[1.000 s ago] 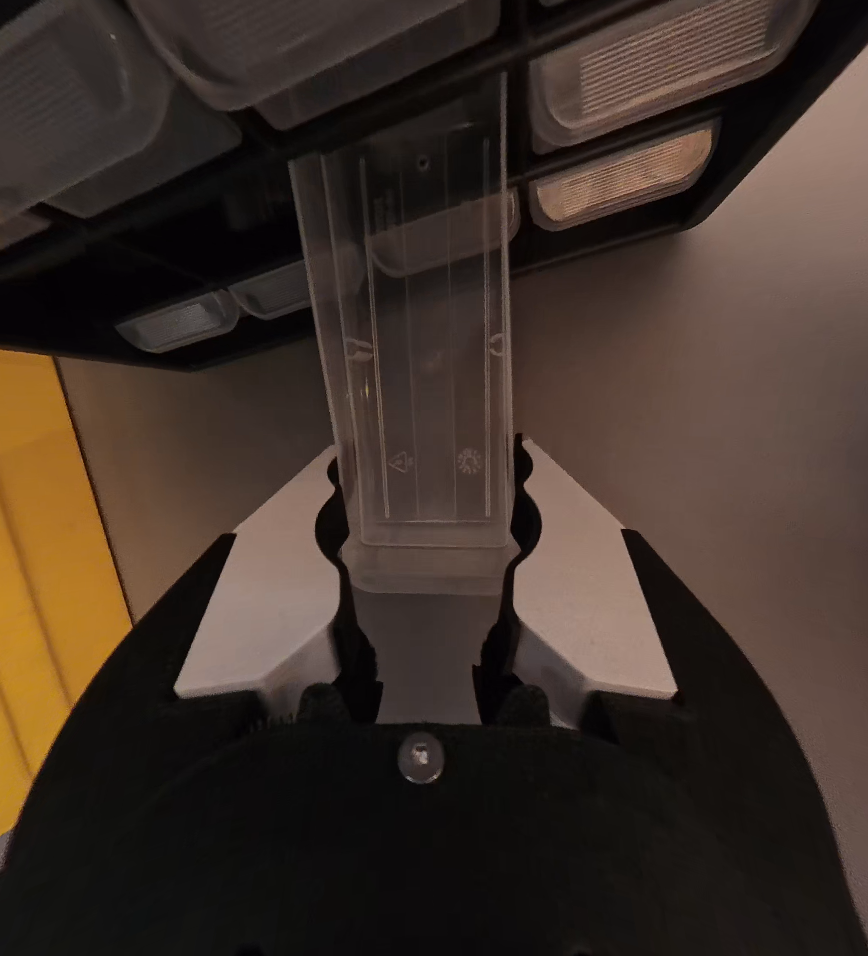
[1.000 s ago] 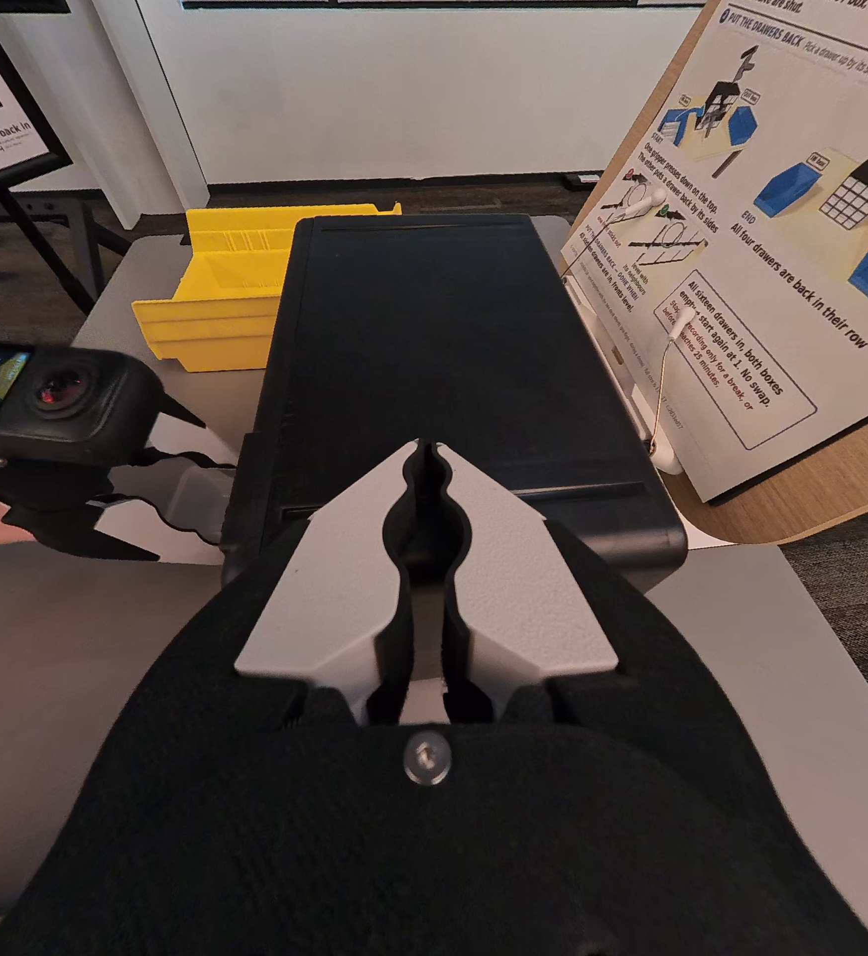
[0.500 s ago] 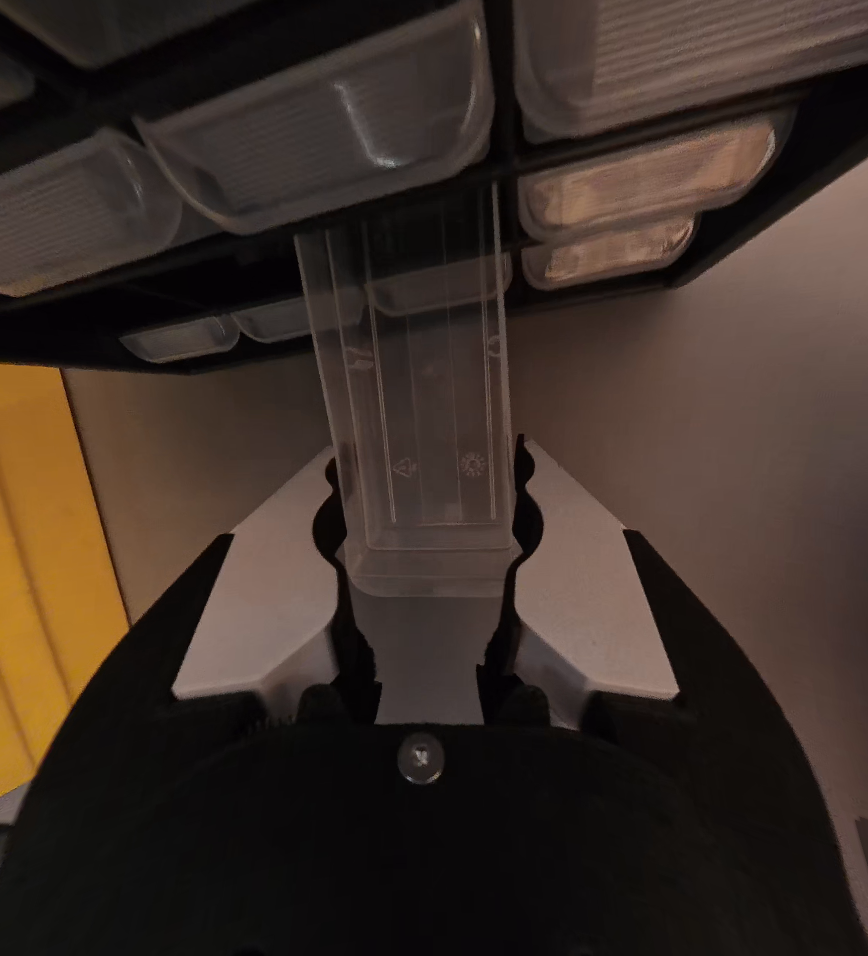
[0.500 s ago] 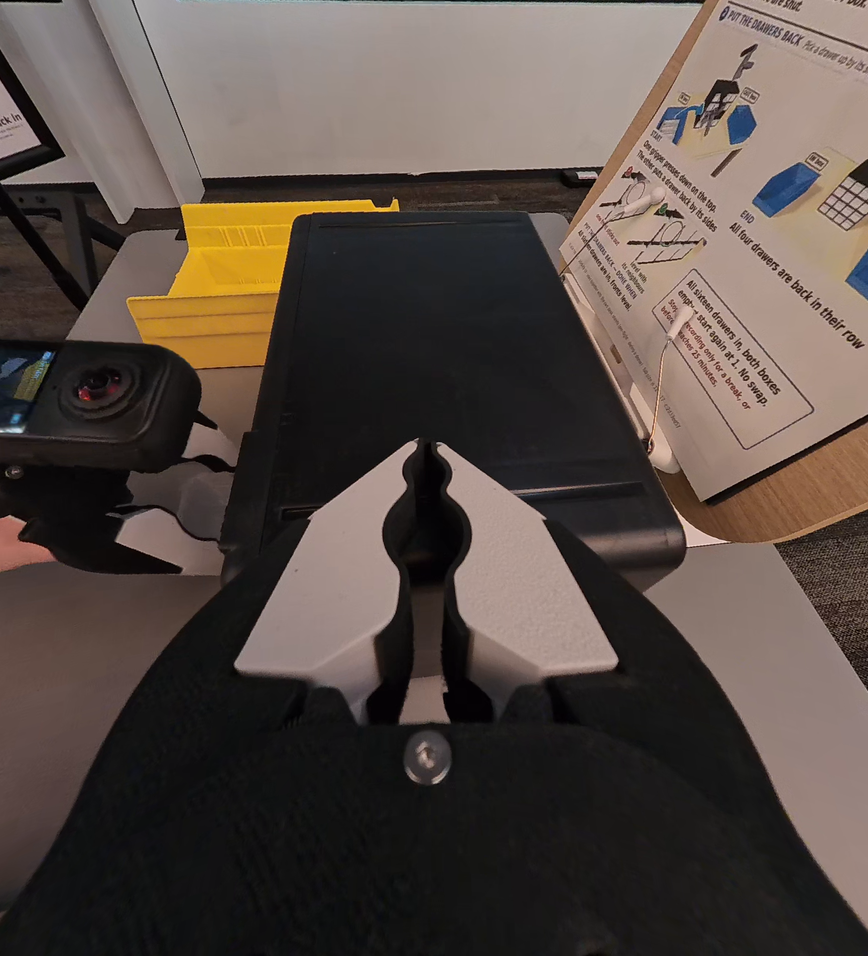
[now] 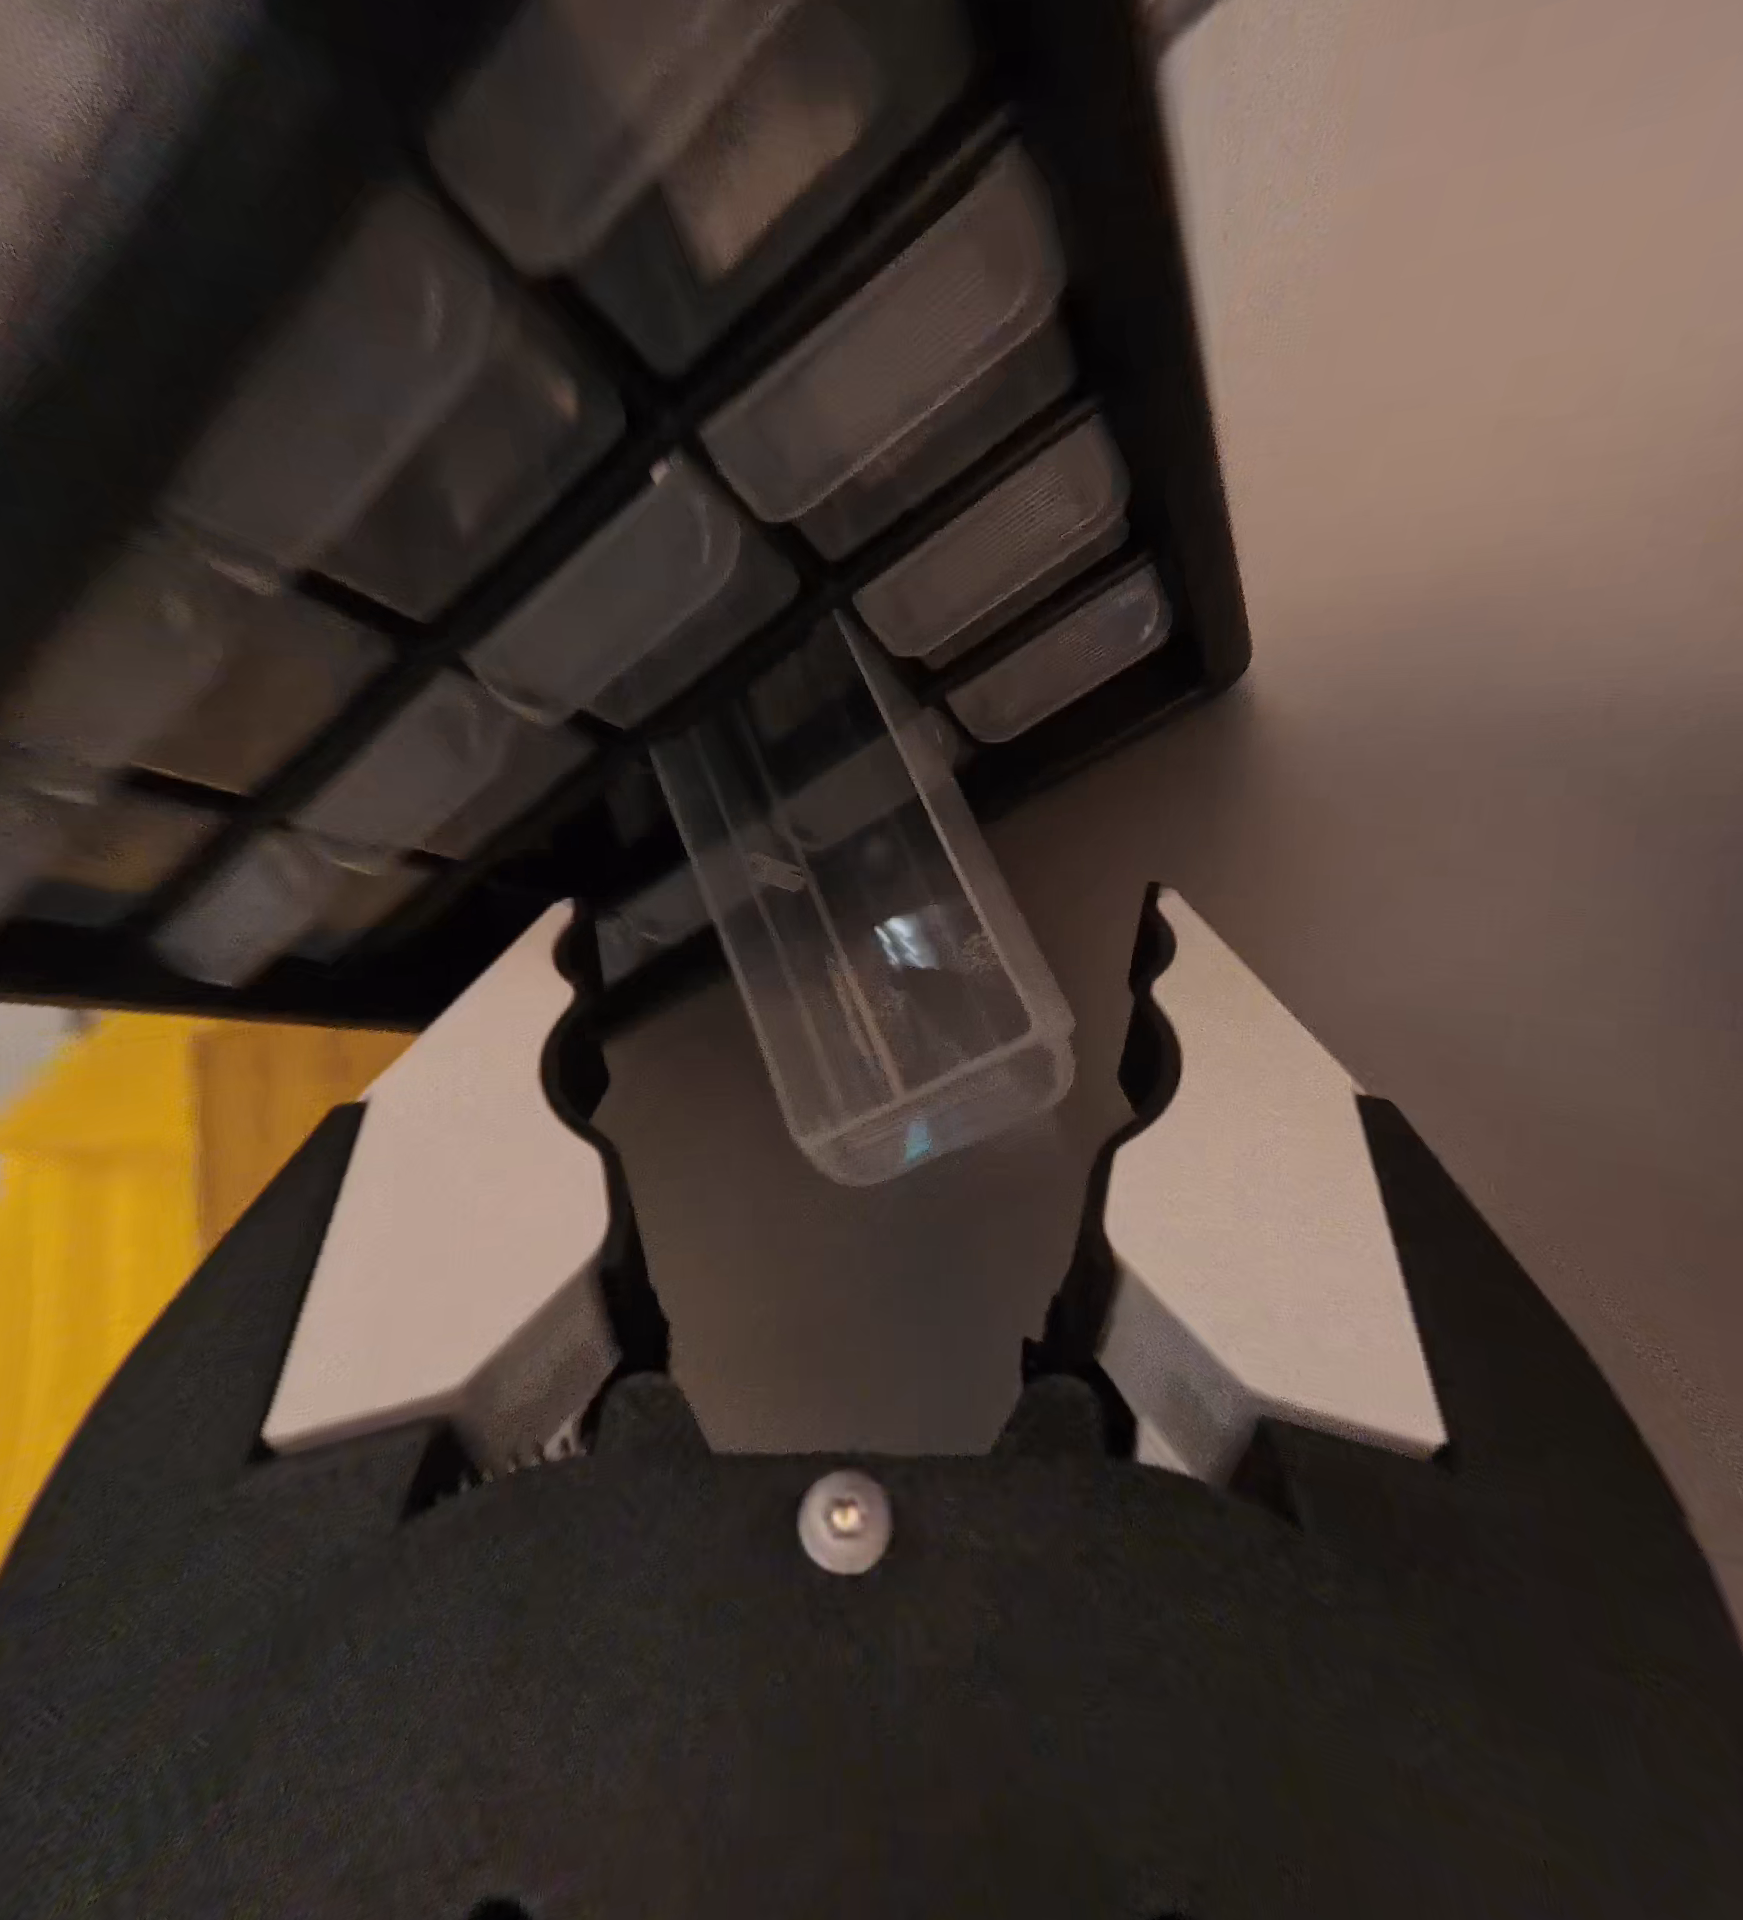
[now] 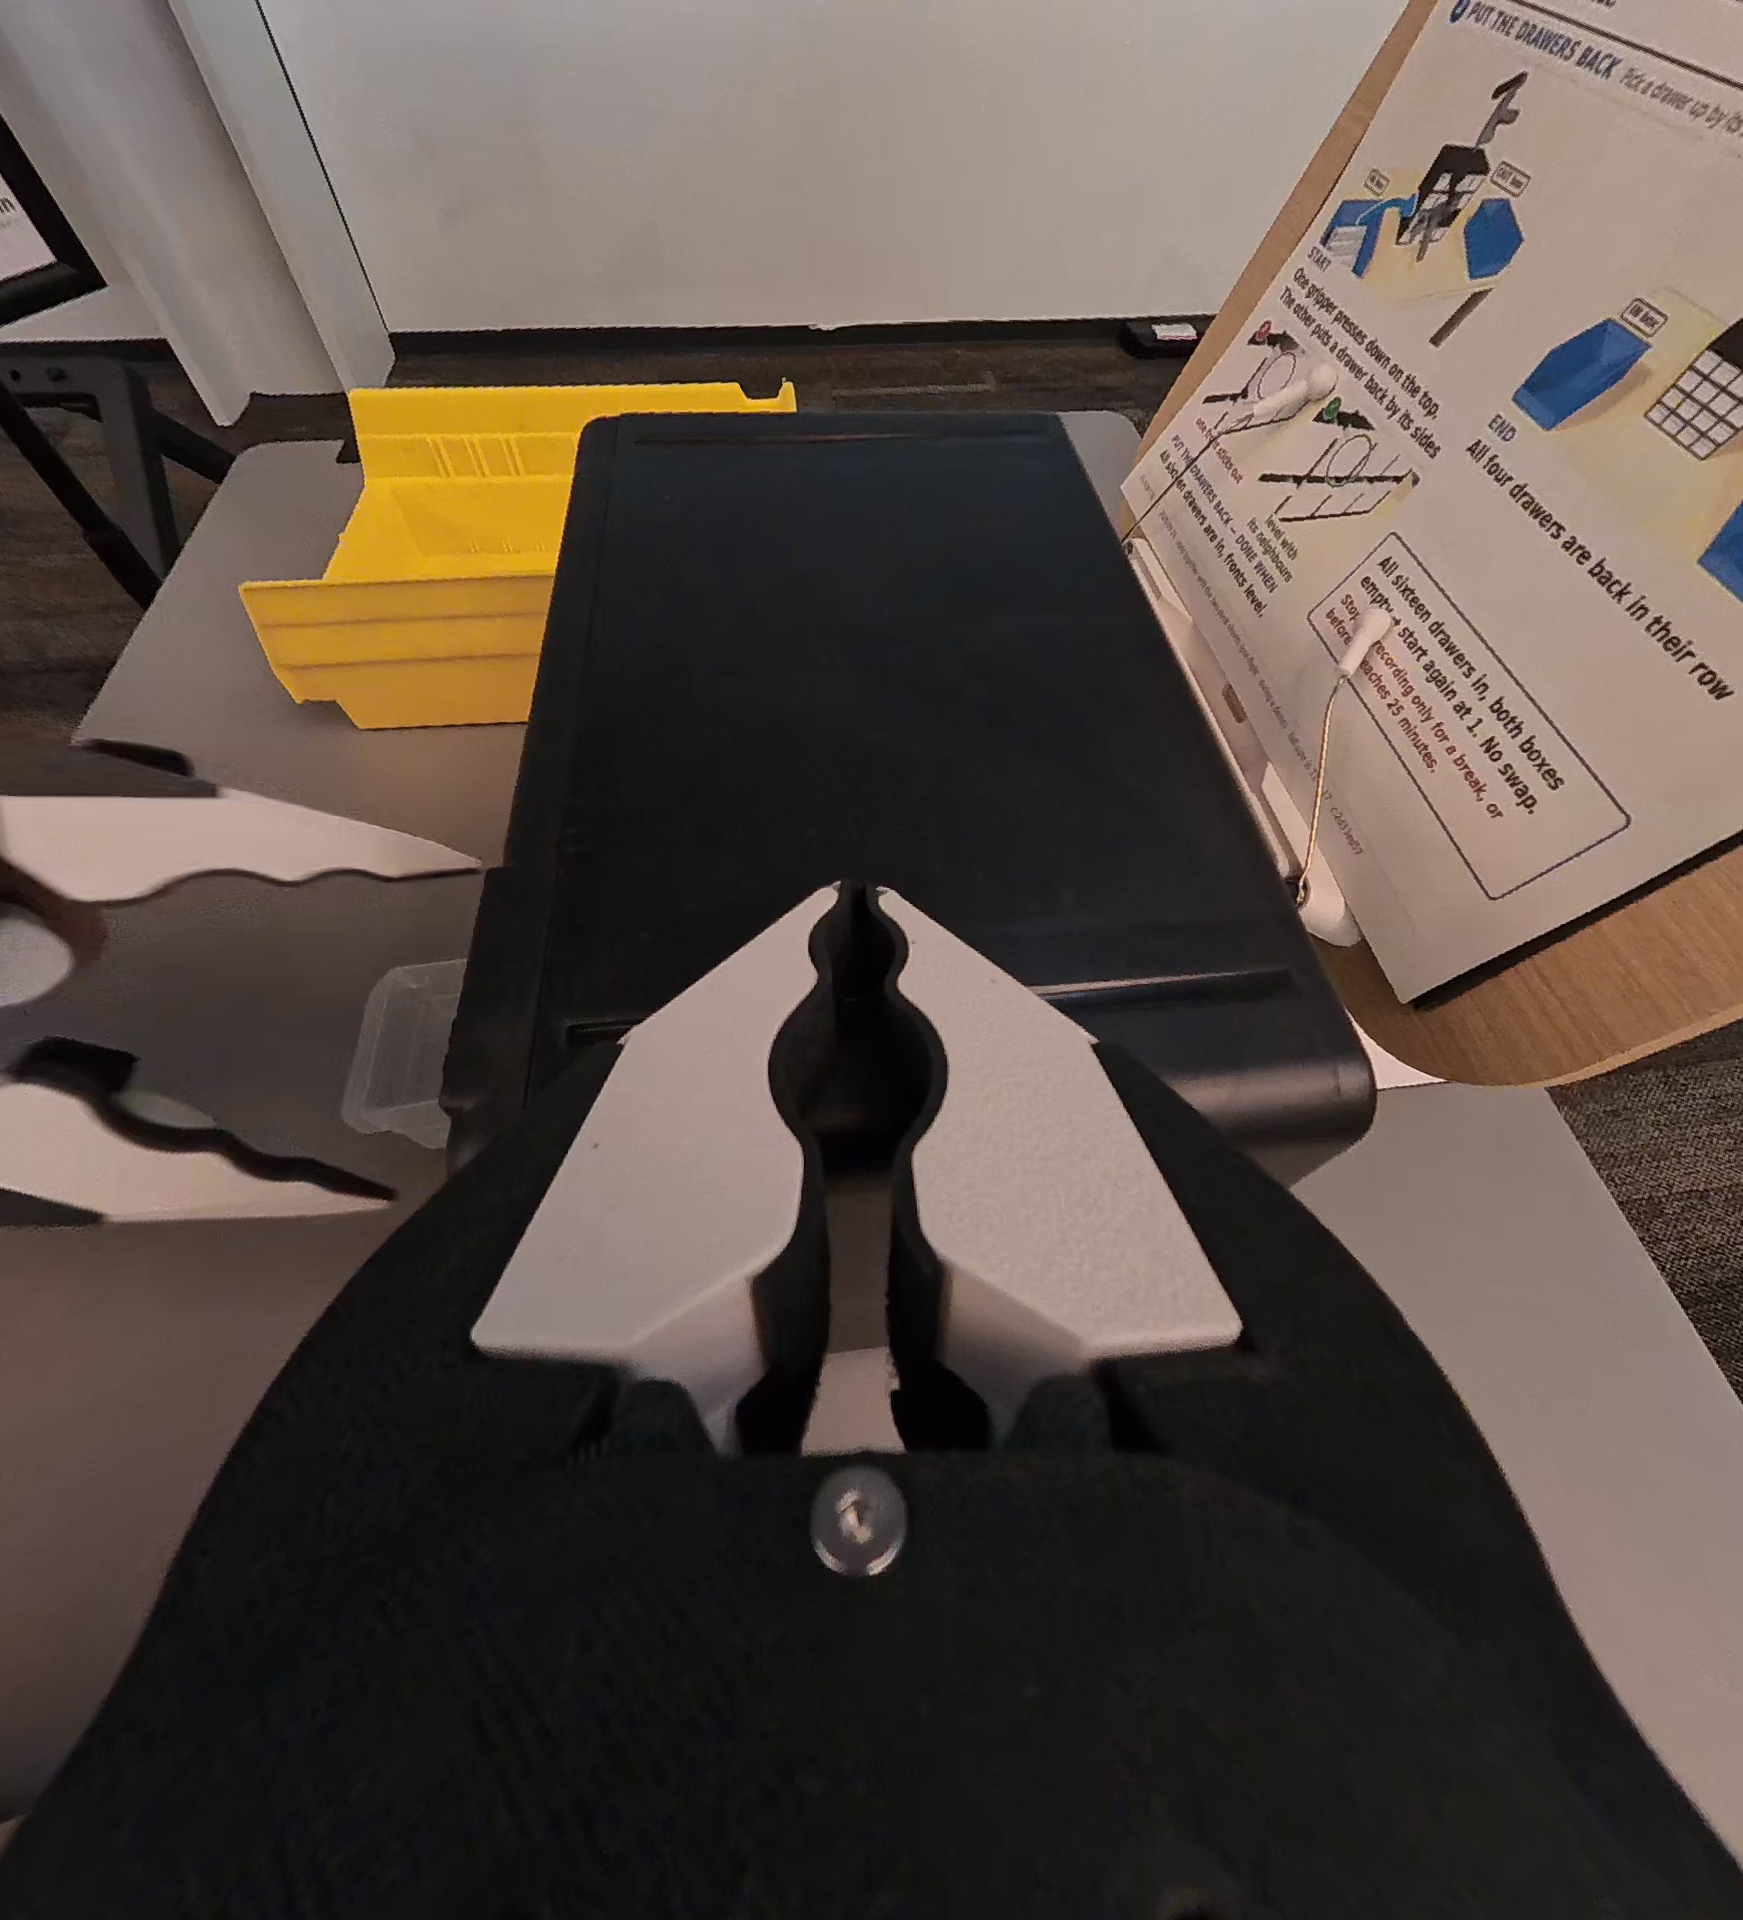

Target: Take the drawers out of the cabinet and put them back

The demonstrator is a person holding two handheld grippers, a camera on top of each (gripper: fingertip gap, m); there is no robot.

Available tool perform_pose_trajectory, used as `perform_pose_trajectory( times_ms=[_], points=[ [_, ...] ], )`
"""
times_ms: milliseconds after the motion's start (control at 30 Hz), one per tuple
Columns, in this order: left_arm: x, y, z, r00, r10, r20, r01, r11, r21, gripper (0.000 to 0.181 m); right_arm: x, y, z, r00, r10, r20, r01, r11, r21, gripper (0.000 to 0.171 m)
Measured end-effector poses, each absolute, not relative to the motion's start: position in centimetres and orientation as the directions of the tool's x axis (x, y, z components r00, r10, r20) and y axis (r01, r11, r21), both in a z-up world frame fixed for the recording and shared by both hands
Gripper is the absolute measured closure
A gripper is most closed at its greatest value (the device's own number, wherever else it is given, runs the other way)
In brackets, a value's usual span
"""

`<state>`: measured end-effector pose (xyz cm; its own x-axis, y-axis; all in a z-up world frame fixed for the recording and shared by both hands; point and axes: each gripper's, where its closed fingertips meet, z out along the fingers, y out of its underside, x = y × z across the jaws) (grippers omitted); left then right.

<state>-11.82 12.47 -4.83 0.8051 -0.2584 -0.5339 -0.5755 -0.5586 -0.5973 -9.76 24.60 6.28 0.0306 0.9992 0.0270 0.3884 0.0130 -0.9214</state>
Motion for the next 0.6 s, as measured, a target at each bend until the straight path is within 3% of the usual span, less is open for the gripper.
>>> perform_pose_trajectory(
  times_ms=[200, 300, 400, 500, 600],
  points=[
    [-12.3, 8.5, -5.8, 0.531, -0.381, -0.757, -0.841, -0.351, -0.413, 0.102, -9.8, 24.6, 6.3, 0.028, 0.999, 0.02, 0.388, 0.008, -0.922, 0.171],
    [-13.6, 8.6, -6.7, 0.408, -0.364, -0.838, -0.903, -0.299, -0.31, 0.118, -9.7, 24.6, 6.3, 0.024, 1.0, 0.001, 0.377, -0.008, -0.926, 0.171],
    [-13.8, 8.9, -7.2, 0.368, -0.373, -0.852, -0.92, -0.275, -0.278, 0.121, -9.7, 24.6, 6.3, 0.012, 1.0, -0.011, 0.367, -0.015, -0.93, 0.171],
    [-13.1, 8.9, -6.0, 0.382, -0.332, -0.862, -0.92, -0.223, -0.322, 0.122, -9.7, 24.6, 6.3, 0.001, 1.0, -0.027, 0.358, -0.026, -0.933, 0.171],
    [-12.0, 8.8, -5.4, 0.613, -0.31, -0.727, -0.79, -0.268, -0.552, 0.121, -9.7, 24.6, 6.3, -0.004, 1.0, -0.031, 0.353, -0.027, -0.935, 0.171]
  ],
)
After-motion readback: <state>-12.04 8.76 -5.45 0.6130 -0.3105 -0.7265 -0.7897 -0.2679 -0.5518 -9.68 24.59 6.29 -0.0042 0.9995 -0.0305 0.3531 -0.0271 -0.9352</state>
